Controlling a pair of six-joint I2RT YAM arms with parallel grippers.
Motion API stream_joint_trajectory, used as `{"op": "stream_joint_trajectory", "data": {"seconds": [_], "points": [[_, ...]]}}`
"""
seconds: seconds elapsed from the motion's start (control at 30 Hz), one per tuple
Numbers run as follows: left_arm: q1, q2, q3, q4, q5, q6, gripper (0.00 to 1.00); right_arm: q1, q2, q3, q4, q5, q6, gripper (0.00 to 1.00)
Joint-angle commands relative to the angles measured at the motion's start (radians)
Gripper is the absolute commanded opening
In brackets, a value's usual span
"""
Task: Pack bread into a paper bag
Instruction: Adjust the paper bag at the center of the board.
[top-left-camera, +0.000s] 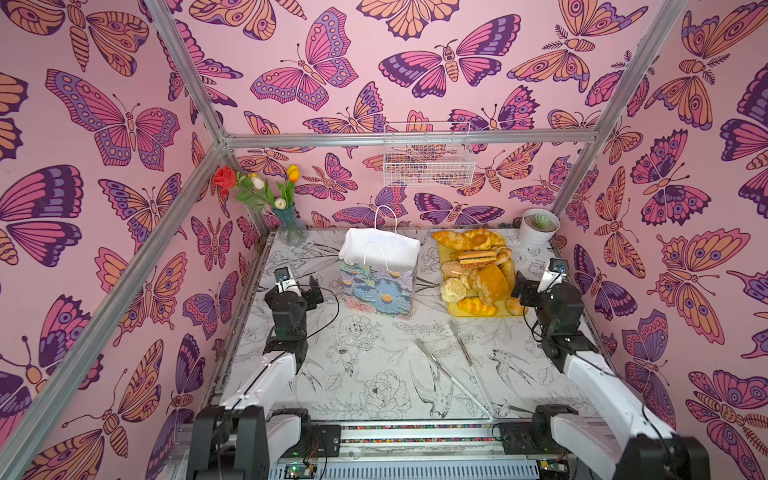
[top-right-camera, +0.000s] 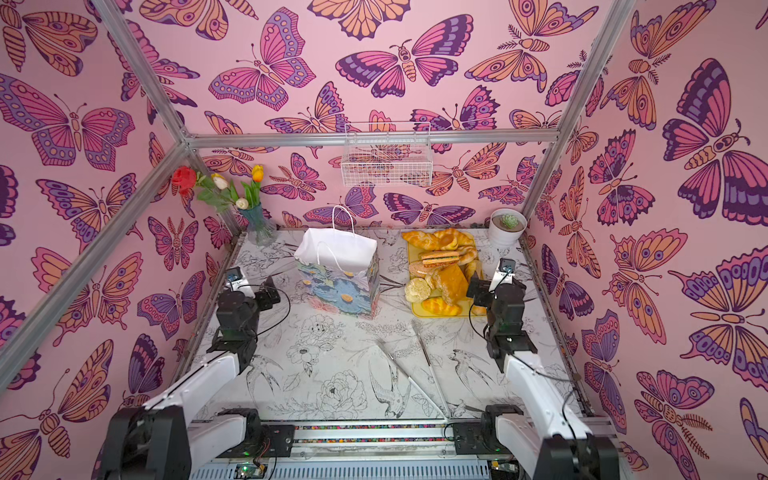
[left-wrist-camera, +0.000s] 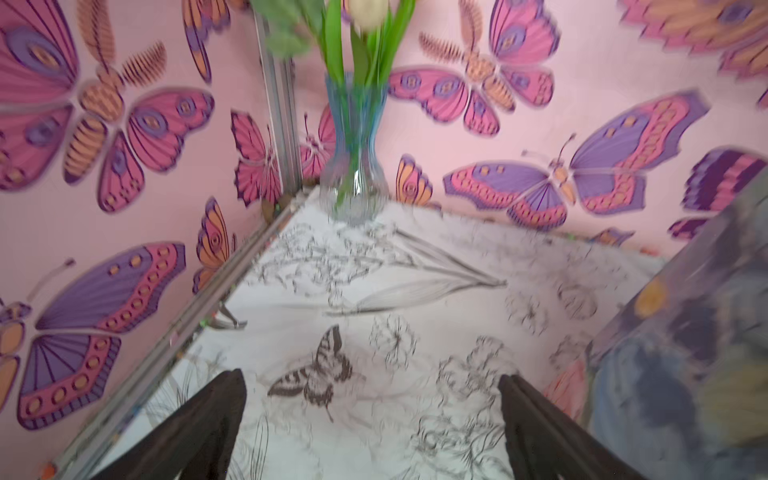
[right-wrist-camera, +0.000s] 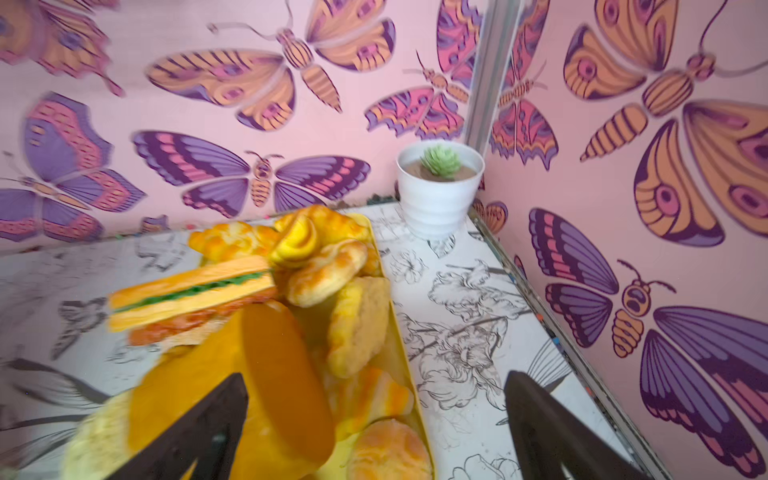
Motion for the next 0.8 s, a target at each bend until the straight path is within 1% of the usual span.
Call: {"op": "stream_joint_trajectory", "data": {"seconds": [0.0, 0.07, 0.13, 0.2, 0.23, 0.27, 0.3, 0.33, 0.37, 0.43, 0.47, 0.5, 0.57, 0.63, 0.7, 0.77], "points": [[-0.006, -0.075, 0.093, -0.311, 0.045, -0.053, 1.00, 0.025, -0.115, -0.052, -0.175, 0.115, 0.074, 0.99], [-0.006, -0.120, 0.177, -0.463, 0.117, -0.074, 1.00, 0.026, -0.149, -0.002, -0.283, 0.111, 0.117, 0.99], [-0.007, -0.166, 0.241, -0.565, 0.202, -0.078, 1.00, 0.029, -0.155, 0.059, -0.377, 0.076, 0.158, 0.99], [-0.007, -0.202, 0.319, -0.667, 0.272, -0.082, 1.00, 0.034, -0.134, 0.131, -0.492, 0.044, 0.246, 0.99], [-0.007, -0.211, 0.365, -0.713, 0.294, -0.084, 0.97, 0.037, -0.097, 0.185, -0.575, -0.001, 0.283, 0.99], [-0.008, -0.217, 0.416, -0.758, 0.287, -0.102, 0.94, 0.045, -0.049, 0.251, -0.676, -0.031, 0.319, 0.99], [-0.010, -0.222, 0.457, -0.796, 0.266, -0.127, 0.96, 0.065, -0.009, 0.307, -0.774, -0.023, 0.348, 0.99], [-0.009, -0.222, 0.510, -0.842, 0.259, -0.137, 0.97, 0.108, 0.022, 0.354, -0.855, 0.028, 0.377, 0.99], [-0.009, -0.211, 0.570, -0.894, 0.254, -0.159, 0.97, 0.153, 0.037, 0.384, -0.905, 0.052, 0.373, 0.99], [-0.010, -0.171, 0.693, -1.000, 0.255, -0.199, 0.98, 0.245, 0.053, 0.427, -0.989, 0.105, 0.388, 0.99], [-0.009, -0.140, 0.757, -1.055, 0.269, -0.228, 1.00, 0.293, 0.063, 0.447, -1.030, 0.128, 0.391, 0.99], [-0.009, -0.109, 0.810, -1.100, 0.289, -0.252, 1.00, 0.331, 0.075, 0.468, -1.073, 0.142, 0.395, 0.99], [-0.009, -0.022, 0.938, -1.202, 0.375, -0.297, 1.00, 0.424, 0.106, 0.508, -1.158, 0.180, 0.401, 0.99], [-0.010, 0.058, 1.041, -1.279, 0.450, -0.341, 1.00, 0.498, 0.154, 0.554, -1.261, 0.251, 0.427, 0.99], [-0.012, 0.128, 1.117, -1.323, 0.535, -0.380, 1.00, 0.539, 0.214, 0.600, -1.358, 0.283, 0.453, 0.99], [-0.034, 0.175, 1.175, -1.350, 0.569, -0.417, 1.00, 0.571, 0.270, 0.634, -1.432, 0.297, 0.488, 0.99]]}}
